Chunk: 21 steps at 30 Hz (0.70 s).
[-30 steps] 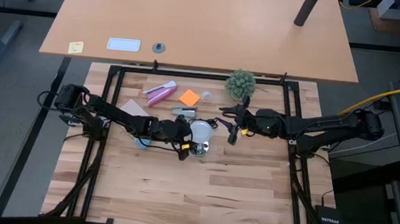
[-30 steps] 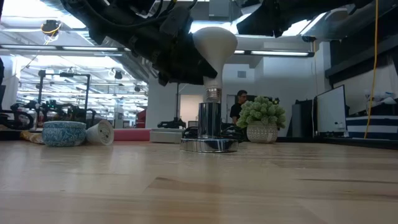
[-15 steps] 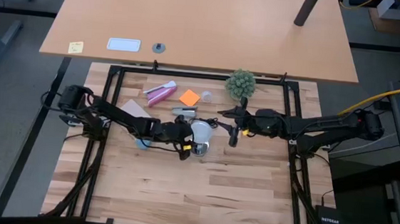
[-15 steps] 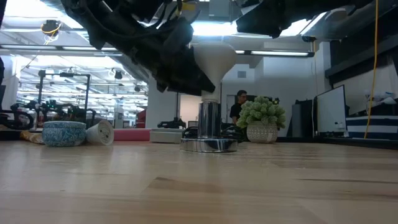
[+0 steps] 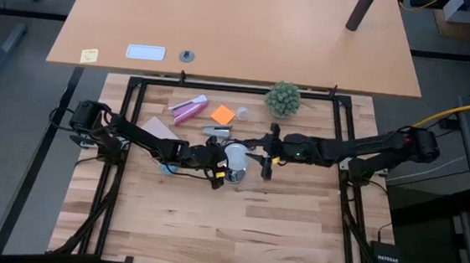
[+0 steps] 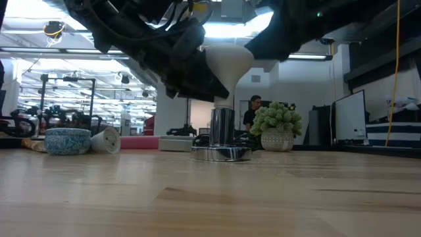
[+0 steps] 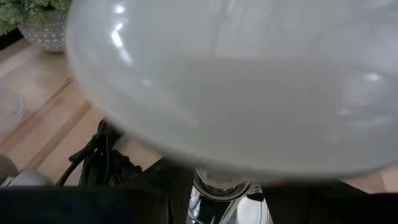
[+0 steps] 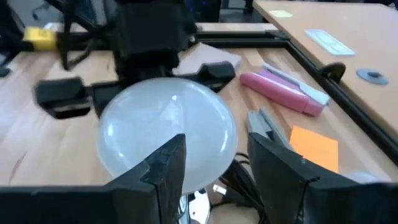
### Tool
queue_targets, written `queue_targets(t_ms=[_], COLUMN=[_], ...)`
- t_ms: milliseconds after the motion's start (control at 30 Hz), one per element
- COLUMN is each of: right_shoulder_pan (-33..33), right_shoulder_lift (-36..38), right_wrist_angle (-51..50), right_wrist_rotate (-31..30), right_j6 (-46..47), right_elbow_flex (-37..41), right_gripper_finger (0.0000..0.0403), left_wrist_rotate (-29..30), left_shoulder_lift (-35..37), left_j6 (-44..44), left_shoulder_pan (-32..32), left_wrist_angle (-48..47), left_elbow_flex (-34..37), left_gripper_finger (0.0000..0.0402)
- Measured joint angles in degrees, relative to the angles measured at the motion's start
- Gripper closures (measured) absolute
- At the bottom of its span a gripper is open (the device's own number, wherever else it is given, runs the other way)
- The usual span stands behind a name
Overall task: Screw lightbulb
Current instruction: Insert the lightbulb on the lamp
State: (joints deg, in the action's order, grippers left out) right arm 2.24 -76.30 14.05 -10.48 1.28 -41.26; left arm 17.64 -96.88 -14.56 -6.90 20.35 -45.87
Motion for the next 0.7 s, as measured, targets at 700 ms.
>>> queue_targets(t_ms=[700], right_shoulder_pan=[0.0], right_shoulder_lift=[-2.15], right_wrist_angle=[2.91], right_wrist_rotate=[2.57], right_j6=[1.51], right_elbow_flex=[-0.12], right_gripper_finger=[0.0224], left_wrist_rotate=[-0.98], left_shoulder_lift=[1.67], left_j6=[-0.77], left_shoulder_pan=[-0.28], left_wrist_angle=[-1.36], left_elbow_flex=[0.21], left_gripper_finger=[0.0247])
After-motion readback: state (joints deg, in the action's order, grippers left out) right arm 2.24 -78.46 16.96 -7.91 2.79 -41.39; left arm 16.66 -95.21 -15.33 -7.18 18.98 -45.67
